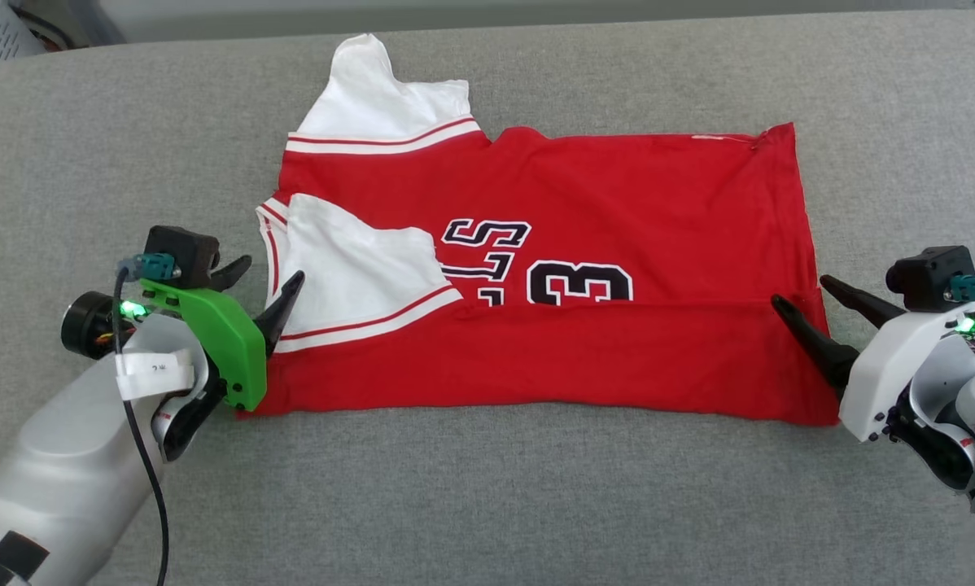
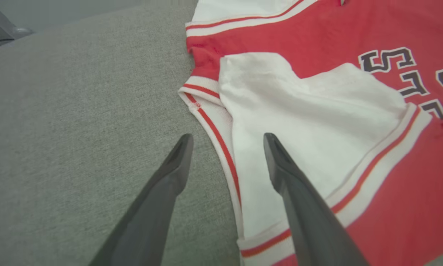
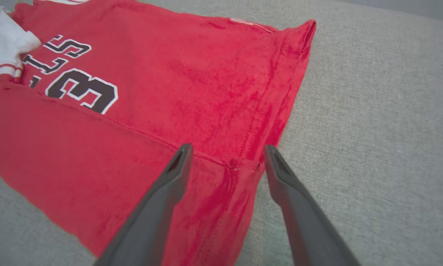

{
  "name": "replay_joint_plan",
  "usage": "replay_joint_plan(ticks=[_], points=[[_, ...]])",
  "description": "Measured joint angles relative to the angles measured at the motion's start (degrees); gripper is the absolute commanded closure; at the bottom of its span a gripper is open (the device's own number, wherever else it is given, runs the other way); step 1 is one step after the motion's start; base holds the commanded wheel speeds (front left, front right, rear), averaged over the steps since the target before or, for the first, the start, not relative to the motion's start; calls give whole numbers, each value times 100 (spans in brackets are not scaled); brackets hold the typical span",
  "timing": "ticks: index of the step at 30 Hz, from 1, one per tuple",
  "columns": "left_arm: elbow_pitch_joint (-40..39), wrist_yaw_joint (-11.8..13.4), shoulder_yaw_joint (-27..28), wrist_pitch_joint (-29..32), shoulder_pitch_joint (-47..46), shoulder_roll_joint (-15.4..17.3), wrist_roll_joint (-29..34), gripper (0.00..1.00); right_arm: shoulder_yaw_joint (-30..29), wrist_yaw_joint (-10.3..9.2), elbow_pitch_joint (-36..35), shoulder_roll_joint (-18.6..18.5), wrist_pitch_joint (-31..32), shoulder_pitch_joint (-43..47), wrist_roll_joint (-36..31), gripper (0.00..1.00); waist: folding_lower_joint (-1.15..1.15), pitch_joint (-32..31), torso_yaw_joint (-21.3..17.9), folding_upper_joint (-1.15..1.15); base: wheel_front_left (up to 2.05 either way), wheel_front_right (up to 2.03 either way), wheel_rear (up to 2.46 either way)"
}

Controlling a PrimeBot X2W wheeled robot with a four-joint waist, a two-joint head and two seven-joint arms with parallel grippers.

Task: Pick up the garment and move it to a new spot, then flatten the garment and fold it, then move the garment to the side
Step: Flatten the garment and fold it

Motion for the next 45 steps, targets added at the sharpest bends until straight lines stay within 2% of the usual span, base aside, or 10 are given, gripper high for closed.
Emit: replay_joint_plan(ticks=[6, 12, 19, 22, 30, 45], points=[[-459, 0, -368, 569, -407, 431, -293, 0, 40, 1, -143, -147, -94, 132, 12, 0, -1, -245, 95, 0, 0, 0, 0], [-1062, 0, -784, 1747, -712, 730, -883, 0, 37, 1, -233, -191, -91, 303, 16, 0, -1, -444, 227, 0, 0, 0, 0], [-1376, 0, -1085, 3153, -962, 851, -1601, 0, 36, 1, -263, -155, -31, 333, 18, 0, -1, -597, 319, 0, 0, 0, 0], [-1371, 0, -1192, 3550, -987, 853, -1739, 0, 41, 0, -272, -124, 19, 364, 18, 0, -1, -616, 310, 0, 0, 0, 0], [-1087, 0, -1329, 3940, -931, 790, -1845, 0, 68, 0, -289, -13, 88, 367, 18, 0, -1, -544, 168, 0, 0, 0, 0], [-691, 0, -1354, 4072, -410, 542, -1837, 0, 122, 0, -235, 65, 78, 319, 18, 0, -1, -296, -11, 0, 0, 0, 0]])
